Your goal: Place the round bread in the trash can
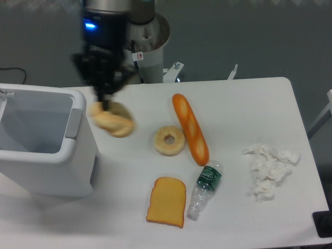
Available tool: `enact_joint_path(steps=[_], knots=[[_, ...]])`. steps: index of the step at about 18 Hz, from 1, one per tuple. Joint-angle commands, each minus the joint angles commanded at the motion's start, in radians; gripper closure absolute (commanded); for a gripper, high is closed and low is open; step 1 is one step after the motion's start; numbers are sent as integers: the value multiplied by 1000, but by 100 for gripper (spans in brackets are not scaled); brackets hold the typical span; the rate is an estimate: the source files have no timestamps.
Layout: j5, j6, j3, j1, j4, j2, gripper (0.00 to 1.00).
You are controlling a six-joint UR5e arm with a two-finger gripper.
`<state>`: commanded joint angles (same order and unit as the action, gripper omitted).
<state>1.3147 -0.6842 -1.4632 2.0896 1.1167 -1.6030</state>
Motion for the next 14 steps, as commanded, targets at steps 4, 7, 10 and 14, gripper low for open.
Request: enact_joint_path(steps=[4, 7, 10, 14], knots=[[-3, 5, -40, -78, 0, 3, 23], [-20, 11, -39, -86, 2, 11, 0], [-15, 12, -39, -86, 6, 28, 0], [96, -9, -52, -76, 17, 35, 0]])
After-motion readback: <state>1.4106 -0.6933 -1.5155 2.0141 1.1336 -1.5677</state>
